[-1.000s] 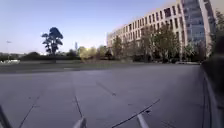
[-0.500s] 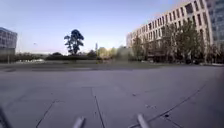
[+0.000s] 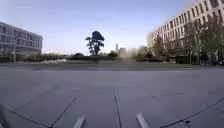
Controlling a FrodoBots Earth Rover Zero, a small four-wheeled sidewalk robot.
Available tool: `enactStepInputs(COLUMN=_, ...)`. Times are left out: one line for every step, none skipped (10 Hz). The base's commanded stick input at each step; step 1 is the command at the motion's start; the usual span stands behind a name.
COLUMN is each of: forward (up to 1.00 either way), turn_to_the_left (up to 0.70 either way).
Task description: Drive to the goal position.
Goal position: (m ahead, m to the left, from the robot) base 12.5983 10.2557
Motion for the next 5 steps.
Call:
enactStepInputs(forward=0.00, turn_to_the_left=0.45)
enactStepInputs(forward=0.00, turn_to_the_left=0.45)
enactStepInputs(forward=0.00, turn_to_the_left=0.45)
enactStepInputs(forward=0.00, turn_to_the_left=0.45)
enactStepInputs(forward=0.00, turn_to_the_left=0.45)
